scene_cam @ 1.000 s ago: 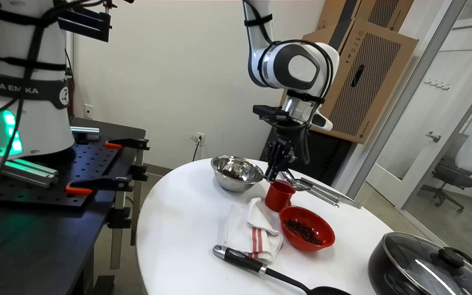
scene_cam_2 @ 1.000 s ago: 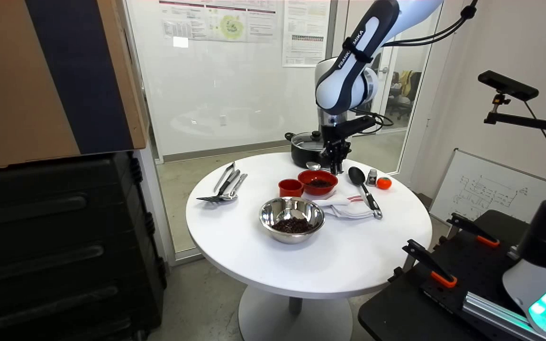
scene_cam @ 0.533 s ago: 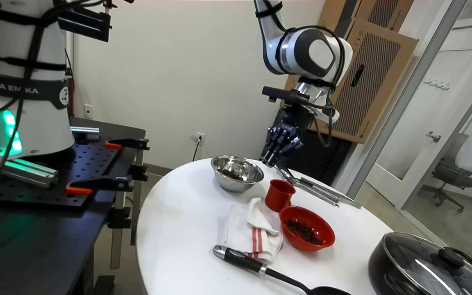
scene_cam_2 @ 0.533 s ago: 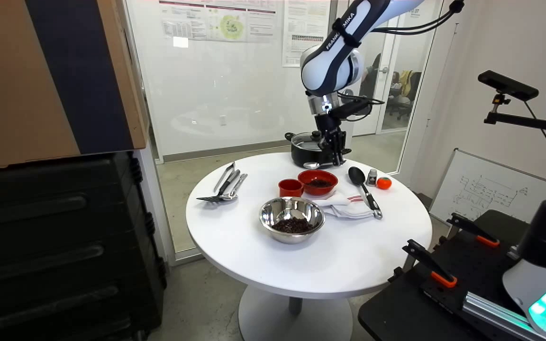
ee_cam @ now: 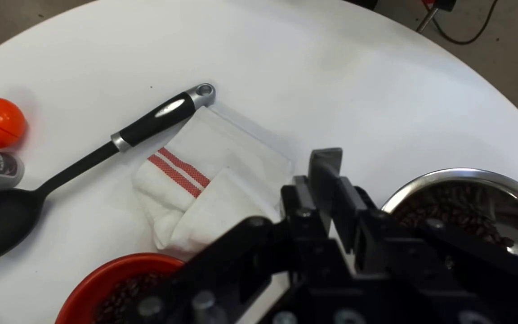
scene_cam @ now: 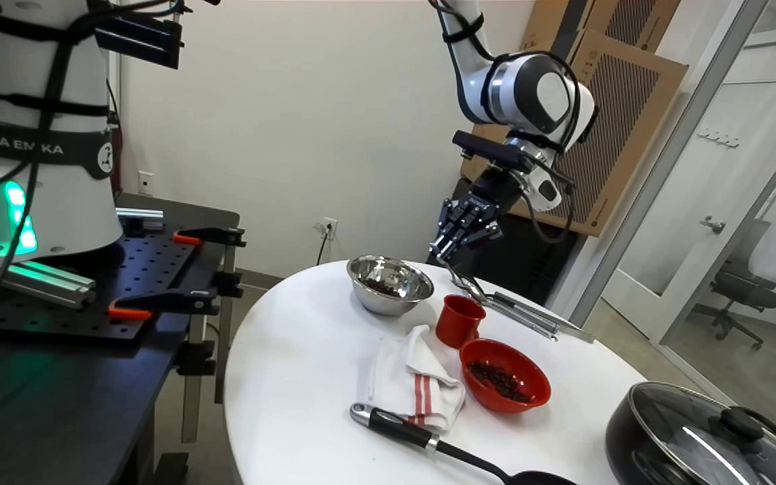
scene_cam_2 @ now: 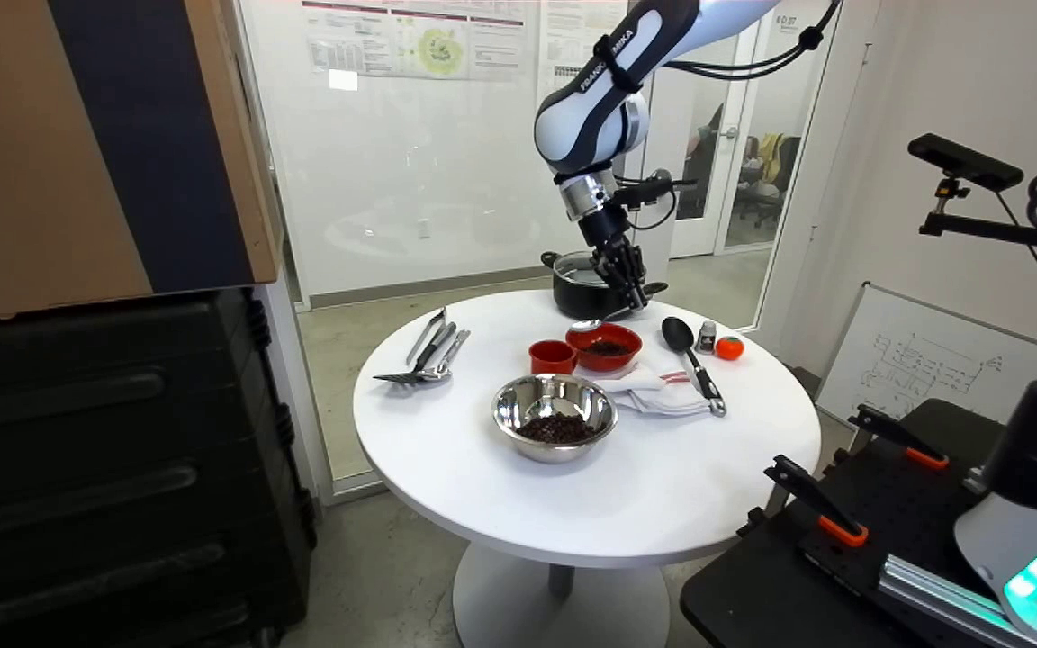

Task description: Put the spoon into the red cup.

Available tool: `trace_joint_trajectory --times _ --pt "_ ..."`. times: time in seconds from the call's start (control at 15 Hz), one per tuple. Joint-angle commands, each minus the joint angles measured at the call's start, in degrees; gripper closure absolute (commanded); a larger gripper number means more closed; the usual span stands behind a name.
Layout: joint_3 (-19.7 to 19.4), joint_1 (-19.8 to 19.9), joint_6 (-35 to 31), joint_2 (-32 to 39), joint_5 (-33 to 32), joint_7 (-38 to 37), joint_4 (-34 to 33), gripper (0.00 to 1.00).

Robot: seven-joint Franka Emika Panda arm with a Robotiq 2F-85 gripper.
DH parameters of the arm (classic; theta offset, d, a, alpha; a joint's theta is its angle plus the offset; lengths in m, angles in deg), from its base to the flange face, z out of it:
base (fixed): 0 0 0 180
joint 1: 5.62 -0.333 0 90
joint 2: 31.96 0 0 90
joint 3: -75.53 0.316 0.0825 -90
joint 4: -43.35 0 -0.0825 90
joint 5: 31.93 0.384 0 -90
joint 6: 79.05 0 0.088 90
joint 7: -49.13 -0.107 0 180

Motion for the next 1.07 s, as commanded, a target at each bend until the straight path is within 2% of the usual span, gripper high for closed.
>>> trace_joint_trajectory --times 0.0,0.4,1.0 --pt "1.03 0.86 5.33 7.9 -0.72 2.0 -9.7 0.96" --pt "2.18 1.15 9.08 14.41 -0.32 5.43 -17.24 0.96" --pt "3.05 0.93 13.62 18.68 0.09 7.07 -24.76 0.96"
